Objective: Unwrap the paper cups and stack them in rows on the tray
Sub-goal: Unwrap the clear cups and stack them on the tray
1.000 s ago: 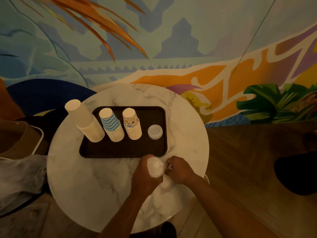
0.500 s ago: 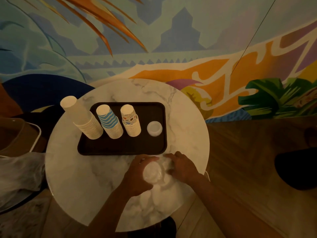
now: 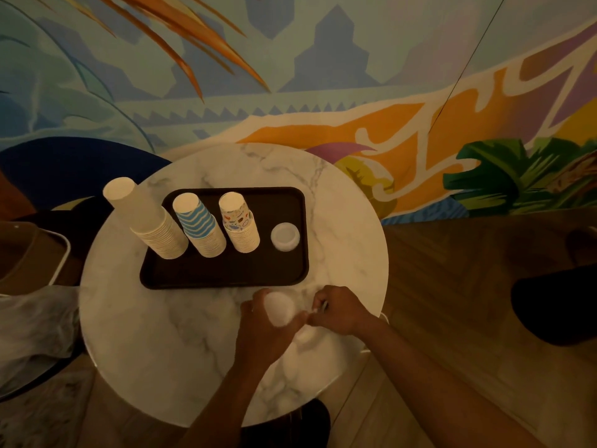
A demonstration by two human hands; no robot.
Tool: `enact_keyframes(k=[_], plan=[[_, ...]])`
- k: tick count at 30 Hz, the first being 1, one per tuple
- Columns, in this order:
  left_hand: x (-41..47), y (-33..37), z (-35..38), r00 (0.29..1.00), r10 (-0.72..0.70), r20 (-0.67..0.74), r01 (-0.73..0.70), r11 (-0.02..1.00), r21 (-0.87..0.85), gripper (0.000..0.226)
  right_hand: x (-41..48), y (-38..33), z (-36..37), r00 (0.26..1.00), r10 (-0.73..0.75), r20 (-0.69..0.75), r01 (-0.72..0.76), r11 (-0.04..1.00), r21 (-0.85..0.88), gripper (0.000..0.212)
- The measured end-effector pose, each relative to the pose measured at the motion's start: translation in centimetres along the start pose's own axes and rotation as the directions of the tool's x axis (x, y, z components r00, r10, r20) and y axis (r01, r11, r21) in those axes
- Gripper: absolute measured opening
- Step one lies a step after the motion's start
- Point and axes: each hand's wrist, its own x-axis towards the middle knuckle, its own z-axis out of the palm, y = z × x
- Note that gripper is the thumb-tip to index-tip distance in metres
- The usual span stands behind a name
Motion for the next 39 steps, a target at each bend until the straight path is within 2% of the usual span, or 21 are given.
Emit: enact_keyframes(k=[2, 3, 5, 6, 8, 10, 13, 15, 17, 20, 23, 25, 27, 29, 33, 36, 39], plan=[[0.5, -0.3, -0.1, 0.998, -0.067, -0.023, 0.064, 0.992, -0.105, 0.088, -0.2, -0.2, -0.4, 0.999, 0.023, -0.026, -0.020, 0.995, 0.099, 0.021], [1.0, -0.6, -0.5, 0.989, -0.148, 0.016, 0.148, 0.969, -0.196, 0.086, -0.3, -0.3, -0.6, 0.998, 0.036, -0.043, -0.028, 0.987, 0.157, 0.024], [1.6, -1.0, -1.5, 0.949, -0.265, 0.170, 0.313, 0.846, -0.432, 0.083, -0.6, -0.8, -1.0, 0.993, 0.091, -0.070, -0.065, 0.946, 0.318, 0.027], [1.7, -1.1, -2.1, 0.929, -0.271, 0.250, 0.366, 0.769, -0.524, 0.081, -0.7, -0.9, -1.2, 0.989, 0.135, -0.069, -0.090, 0.890, 0.447, 0.026], [1.5, -1.2, -3.3, 0.892, -0.245, 0.380, 0.441, 0.657, -0.612, 0.069, -0.7, -1.5, -1.5, 0.979, 0.203, -0.022, -0.132, 0.713, 0.689, 0.025], [1.2, -1.5, -4.0, 0.858, -0.212, 0.467, 0.491, 0.604, -0.628, 0.061, -0.7, -2.2, -1.9, 0.971, 0.239, 0.017, -0.162, 0.601, 0.783, 0.027], [0.8, -1.6, -4.3, 0.828, -0.181, 0.530, 0.514, 0.621, -0.591, 0.070, -0.9, -3.4, -2.2, 0.973, 0.226, 0.040, -0.167, 0.576, 0.800, 0.027], [0.6, -1.2, -4.5, 0.837, -0.184, 0.515, 0.499, 0.642, -0.582, 0.068, -1.0, -4.3, -2.3, 0.977, 0.204, 0.056, -0.165, 0.571, 0.804, 0.023], [0.7, -0.9, -5.2, 0.850, -0.164, 0.500, 0.448, 0.723, -0.525, 0.065, -1.2, -5.0, -2.6, 0.983, 0.173, 0.063, -0.156, 0.603, 0.783, 0.016], [1.4, -0.4, -6.9, 0.859, -0.098, 0.503, 0.317, 0.873, -0.372, 0.080, -1.3, -5.9, -3.3, 0.991, 0.117, 0.068, -0.128, 0.649, 0.750, 0.015], [1.7, 0.9, -7.9, 0.803, -0.021, 0.596, 0.260, 0.912, -0.319, 0.075, -1.5, -7.2, -3.7, 0.994, 0.023, 0.103, -0.093, 0.652, 0.753, 0.015], [1.5, 2.0, -7.7, 0.775, 0.001, 0.632, 0.263, 0.909, -0.323, 0.066, -1.6, -8.3, -3.7, 0.993, -0.030, 0.114, -0.065, 0.665, 0.744, 0.015], [1.2, 2.6, -7.3, 0.750, -0.016, 0.662, 0.336, 0.871, -0.359, 0.060, -1.5, -9.2, -3.7, 0.993, -0.064, 0.094, -0.027, 0.667, 0.745, 0.015], [1.0, 2.7, -7.0, 0.744, -0.071, 0.664, 0.417, 0.827, -0.378, 0.061, -1.4, -9.7, -4.2, 0.997, -0.069, 0.028, 0.027, 0.680, 0.733, 0.016], [0.7, 1.9, -7.8, 0.710, -0.174, 0.682, 0.509, 0.797, -0.326, 0.028, -0.6, -8.7, -6.1, 0.988, -0.034, -0.153, 0.132, 0.707, 0.695, 0.024], [0.9, 0.4, -8.5, 0.676, -0.160, 0.720, 0.533, 0.780, -0.327, 0.052, -0.1, -7.6, -7.7, 0.976, 0.004, -0.216, 0.159, 0.667, 0.728, 0.035], [2.2, -1.7, -8.5, 0.697, -0.149, 0.702, 0.529, 0.767, -0.363, 0.078, 0.3, -6.8, -8.7, 0.958, 0.063, -0.281, 0.189, 0.597, 0.780, 0.041]])
